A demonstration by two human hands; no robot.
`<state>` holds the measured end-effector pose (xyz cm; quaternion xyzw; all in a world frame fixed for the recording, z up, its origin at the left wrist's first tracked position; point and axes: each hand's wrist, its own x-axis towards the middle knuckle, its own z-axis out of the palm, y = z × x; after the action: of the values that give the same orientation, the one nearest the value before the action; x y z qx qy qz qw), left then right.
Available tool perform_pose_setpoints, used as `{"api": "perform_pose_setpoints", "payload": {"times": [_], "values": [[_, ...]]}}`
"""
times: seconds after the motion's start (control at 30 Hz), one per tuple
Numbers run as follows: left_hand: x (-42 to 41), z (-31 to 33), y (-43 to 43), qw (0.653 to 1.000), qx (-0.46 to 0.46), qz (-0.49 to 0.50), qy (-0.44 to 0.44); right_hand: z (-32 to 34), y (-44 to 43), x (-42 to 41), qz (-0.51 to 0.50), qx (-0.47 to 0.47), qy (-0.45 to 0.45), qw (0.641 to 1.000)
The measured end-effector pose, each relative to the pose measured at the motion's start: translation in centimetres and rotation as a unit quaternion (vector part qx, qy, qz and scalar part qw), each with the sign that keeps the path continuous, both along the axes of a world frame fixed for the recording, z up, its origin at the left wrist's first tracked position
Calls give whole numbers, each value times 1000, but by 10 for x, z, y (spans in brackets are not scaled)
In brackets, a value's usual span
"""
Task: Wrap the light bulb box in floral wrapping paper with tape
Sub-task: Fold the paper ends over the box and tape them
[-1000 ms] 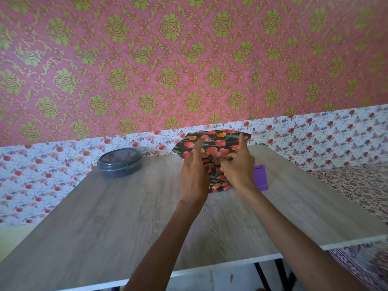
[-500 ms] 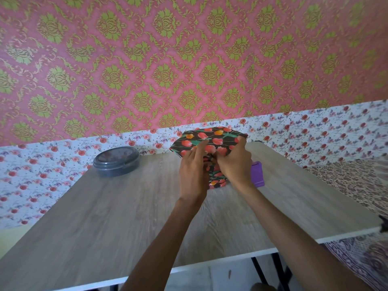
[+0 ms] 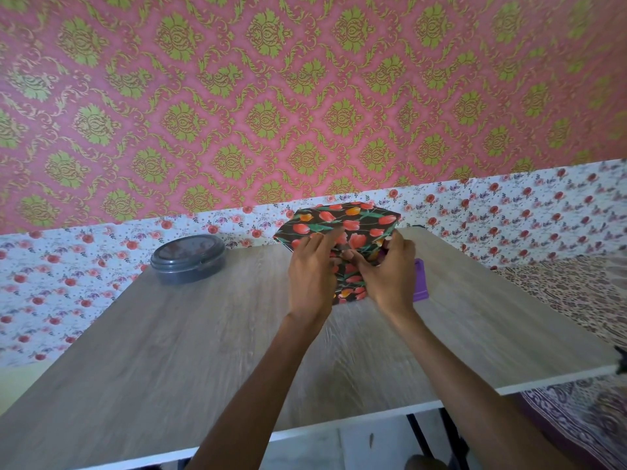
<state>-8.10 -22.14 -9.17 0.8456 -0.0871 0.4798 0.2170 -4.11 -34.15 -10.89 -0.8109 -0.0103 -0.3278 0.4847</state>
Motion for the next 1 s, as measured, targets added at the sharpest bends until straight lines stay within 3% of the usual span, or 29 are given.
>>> {"api": "perform_pose_setpoints", "payload": {"times": [0.1,0.3,0.4,0.47,0.53,0.6,0.73,0.8,0.9,0.93,1.0], "values": [[5,-2,0,999,50,10,-5,6,-5,1,54,15,-22,998],[6,-2,0,999,45,22,-2,14,-7,-5,30,29,-34,999],[3,-1,2,999,40,18,-5,8,-6,0,82,104,-1,991],[0,0,3,999,28,22,0,9,-8,0,152,196,34,968],[-4,5,4,999,34,24,4,15,-10,-2,223,312,76,920],[-10,12,5,999,30,12,23,23,-10,-3,240,373,104,890],[-17,37,11,996,24,34,78,36,-5,2,167,397,85,898],[-17,53,19,995,-1,44,88,43,-3,6,175,418,76,888],[-10,66,35,996,8,49,67,51,0,10,190,382,59,902],[-6,66,39,997,10,38,70,54,-1,9,200,370,49,906],[-3,66,46,987,-71,-33,143,59,-1,6,233,329,31,915]]}}
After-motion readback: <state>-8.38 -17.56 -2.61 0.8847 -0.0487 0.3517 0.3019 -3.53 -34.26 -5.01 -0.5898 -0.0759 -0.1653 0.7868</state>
